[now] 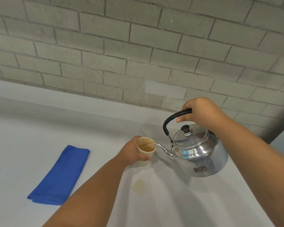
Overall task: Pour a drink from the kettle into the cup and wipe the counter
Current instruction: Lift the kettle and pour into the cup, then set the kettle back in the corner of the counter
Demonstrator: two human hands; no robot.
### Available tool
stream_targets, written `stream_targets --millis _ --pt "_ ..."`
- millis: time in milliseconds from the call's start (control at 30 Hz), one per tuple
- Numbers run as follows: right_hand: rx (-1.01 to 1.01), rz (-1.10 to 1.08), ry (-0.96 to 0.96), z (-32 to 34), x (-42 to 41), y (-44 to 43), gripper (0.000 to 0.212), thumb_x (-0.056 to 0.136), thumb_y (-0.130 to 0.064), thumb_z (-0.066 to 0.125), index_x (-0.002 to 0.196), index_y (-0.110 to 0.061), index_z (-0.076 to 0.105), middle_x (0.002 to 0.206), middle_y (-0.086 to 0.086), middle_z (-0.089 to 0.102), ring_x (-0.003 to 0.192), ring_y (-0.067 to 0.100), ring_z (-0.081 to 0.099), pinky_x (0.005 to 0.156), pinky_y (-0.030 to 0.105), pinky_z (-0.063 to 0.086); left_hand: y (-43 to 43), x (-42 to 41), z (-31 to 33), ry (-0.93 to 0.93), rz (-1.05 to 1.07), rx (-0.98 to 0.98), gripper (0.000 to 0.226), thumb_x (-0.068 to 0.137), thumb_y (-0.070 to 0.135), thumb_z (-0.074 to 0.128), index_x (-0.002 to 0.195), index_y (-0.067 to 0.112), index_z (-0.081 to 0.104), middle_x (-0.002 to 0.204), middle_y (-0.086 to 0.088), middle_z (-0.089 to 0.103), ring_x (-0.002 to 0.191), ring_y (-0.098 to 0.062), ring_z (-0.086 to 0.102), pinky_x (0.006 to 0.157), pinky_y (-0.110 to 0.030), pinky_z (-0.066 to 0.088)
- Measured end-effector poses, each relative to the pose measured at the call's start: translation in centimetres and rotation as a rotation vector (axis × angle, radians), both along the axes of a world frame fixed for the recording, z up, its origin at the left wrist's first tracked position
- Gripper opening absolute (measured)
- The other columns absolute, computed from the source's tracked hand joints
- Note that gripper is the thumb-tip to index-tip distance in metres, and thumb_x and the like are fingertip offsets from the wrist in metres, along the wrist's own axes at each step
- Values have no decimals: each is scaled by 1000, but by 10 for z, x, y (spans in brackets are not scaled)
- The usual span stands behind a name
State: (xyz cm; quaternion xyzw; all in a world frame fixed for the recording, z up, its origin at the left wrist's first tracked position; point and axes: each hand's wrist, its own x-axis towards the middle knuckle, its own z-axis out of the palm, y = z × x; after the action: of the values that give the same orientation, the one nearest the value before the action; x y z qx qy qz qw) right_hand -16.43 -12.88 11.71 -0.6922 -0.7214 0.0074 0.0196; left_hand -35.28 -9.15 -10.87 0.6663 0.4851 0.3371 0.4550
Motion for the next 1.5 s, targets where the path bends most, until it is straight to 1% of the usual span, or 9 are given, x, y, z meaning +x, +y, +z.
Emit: stream_targets --millis 233,367,433,567,833,1000,1200,1333,1500 --pt "144 37 210 -19 26 -2 30 65 -44 78 75 -19 63 63 -1 54 57 13 47 49 25 34 3 -2 4 39 -36 -46 79 48 26 91 111 35 44 102 15 58 95 -6 57 69 -17 44" --pt "181 34 305 -31 47 -2 33 63 -43 79 68 -16 60 59 -1 51 53 13 45 48 26 34 6 -9 14 144 -98 -98 130 42 44 90 144 26 11 142 -1 40 130 -24 38 104 -36 35" --pt "183 15 373 -35 59 -2 31 63 -42 79 64 -21 56 58 -2 51 53 14 45 48 27 33 7 -8 34 136 -57 -59 134 46 55 84 146 28 0 152 -5 26 137 -26 28 105 -38 28" --pt "213 5 493 -41 84 -3 27 66 -38 79 63 -26 55 60 -5 53 53 10 46 48 25 31 11 24 98 37 -3 150 102 58 65 71 142 34 21 149 3 33 134 -18 32 97 -30 28" --pt "250 -22 599 -45 137 -4 23 70 -33 78 65 -29 55 64 -7 54 57 9 49 51 25 33 15 140 181 447 -304 416 59 75 32 72 128 20 50 129 1 58 115 -16 53 90 -26 40" --pt "279 -43 648 -53 173 -3 23 73 -28 75 65 -27 54 63 -7 52 56 8 48 50 23 33 17 189 187 645 -365 457 19 82 24 62 97 13 65 90 -6 65 80 -22 58 62 -29 43" --pt "272 -76 667 -74 216 8 23 77 -23 72 67 -28 52 64 -10 51 58 5 47 50 21 32 33 241 178 751 -394 430 9 84 14 53 79 13 60 70 0 53 65 -17 49 50 -25 34" --pt "206 -100 596 -83 244 25 10 78 -21 70 83 -20 61 70 -5 54 67 16 52 51 22 34 49 267 167 758 -411 433 8 85 14 53 79 14 59 80 -4 57 71 -20 51 52 -25 35" --pt "94 -129 423 -84 266 50 23 81 -20 67 103 -16 65 94 6 66 86 24 61 66 26 44 73 291 150 720 -388 430 8 84 13 57 86 11 63 84 -5 57 77 -20 53 58 -26 38"
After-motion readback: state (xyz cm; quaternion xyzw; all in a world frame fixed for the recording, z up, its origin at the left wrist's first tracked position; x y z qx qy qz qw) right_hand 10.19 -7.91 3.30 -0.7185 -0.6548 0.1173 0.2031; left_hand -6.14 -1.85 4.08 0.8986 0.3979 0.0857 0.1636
